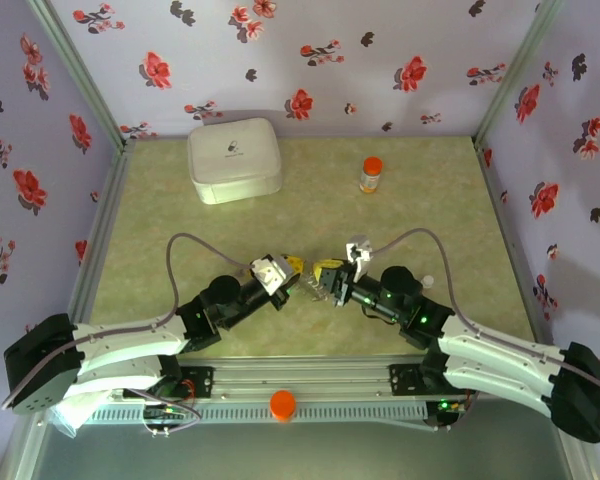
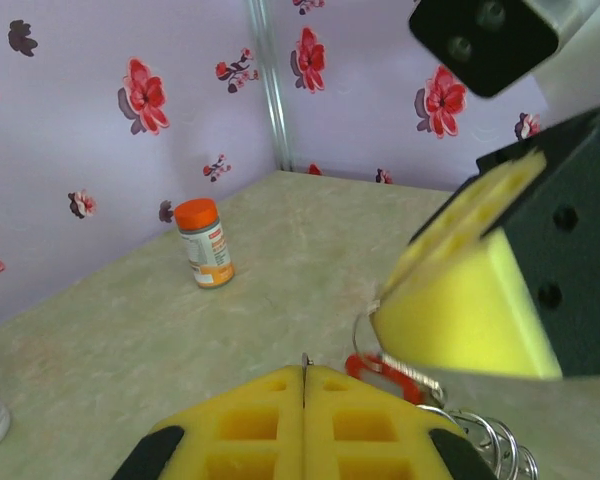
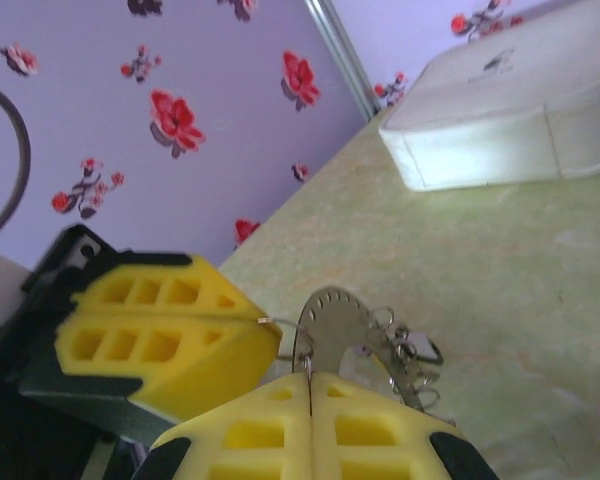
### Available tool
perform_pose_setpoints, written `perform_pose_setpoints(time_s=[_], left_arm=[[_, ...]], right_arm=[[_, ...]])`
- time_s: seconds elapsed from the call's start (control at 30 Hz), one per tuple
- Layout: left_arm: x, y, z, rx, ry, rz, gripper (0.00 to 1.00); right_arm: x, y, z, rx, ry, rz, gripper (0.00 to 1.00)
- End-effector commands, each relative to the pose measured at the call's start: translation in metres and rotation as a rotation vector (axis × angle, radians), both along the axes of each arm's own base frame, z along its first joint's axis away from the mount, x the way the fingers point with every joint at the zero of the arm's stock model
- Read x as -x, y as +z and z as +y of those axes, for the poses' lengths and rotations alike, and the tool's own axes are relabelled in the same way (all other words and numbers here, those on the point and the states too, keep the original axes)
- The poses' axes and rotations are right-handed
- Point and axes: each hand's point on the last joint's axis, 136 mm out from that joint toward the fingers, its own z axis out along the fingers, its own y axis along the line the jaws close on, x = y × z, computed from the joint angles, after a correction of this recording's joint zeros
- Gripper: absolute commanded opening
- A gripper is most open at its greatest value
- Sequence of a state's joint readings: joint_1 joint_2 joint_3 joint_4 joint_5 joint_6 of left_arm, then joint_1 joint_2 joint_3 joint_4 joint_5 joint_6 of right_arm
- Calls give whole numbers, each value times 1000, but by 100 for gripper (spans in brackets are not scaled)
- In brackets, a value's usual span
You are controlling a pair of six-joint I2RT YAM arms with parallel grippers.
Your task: Put the keys on the keyring
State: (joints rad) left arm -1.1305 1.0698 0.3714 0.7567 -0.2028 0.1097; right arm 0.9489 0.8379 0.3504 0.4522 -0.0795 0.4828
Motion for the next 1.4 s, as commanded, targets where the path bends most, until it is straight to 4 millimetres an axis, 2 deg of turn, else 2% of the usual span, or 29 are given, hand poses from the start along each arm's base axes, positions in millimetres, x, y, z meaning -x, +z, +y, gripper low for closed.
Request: perform_pose_setpoints(time_s=[0.0,0.43,0.83,1.13,1.37], left_arm=[[0,33,-3,108,-1,-37,0],[7,29,-6,100,-44,-32,0],[9,25,-6,89,-54,-29,0],[11,26,-7,84,-68,-36,0],[17,28,-12,49,-105,-72,0]], right_arm=[[5,16,9,-15,62,-22,0],[1,23,14,-43,55,-38,0],[-8,25,8,-78,-7,-40,0],[-18,20,0,-73,-75,-20,0],[-28,7,-4,-78,-140,42,0]])
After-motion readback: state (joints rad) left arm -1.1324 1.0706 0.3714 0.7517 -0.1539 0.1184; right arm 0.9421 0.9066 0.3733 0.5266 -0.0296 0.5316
